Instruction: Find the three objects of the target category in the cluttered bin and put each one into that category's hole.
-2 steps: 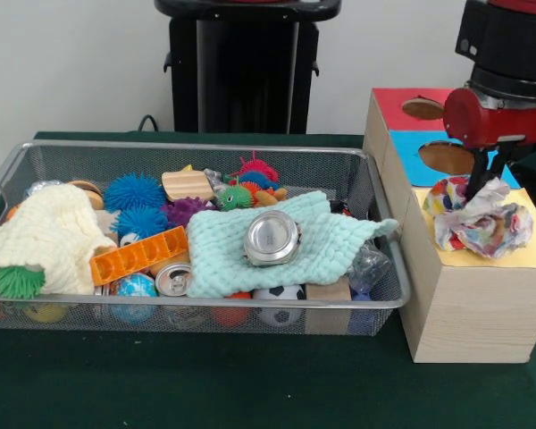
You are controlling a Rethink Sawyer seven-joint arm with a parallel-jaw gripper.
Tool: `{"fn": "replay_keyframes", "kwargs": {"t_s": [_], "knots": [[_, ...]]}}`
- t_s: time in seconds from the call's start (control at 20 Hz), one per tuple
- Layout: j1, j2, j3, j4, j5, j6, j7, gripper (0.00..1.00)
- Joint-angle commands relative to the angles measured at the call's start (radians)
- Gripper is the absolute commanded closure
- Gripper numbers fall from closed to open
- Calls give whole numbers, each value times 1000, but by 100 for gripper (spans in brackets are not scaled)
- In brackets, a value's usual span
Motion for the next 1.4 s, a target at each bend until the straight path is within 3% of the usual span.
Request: {"fn": "replay_keyframes", "kwargs": {"t_s": [0.05,0.6,1.4], "knots": [[-35,77,36,-19,19,36,179,100],[-72,187,64,-86,16,-18,145,100],[-70,246,58,-148,9,-24,148,100]]}}
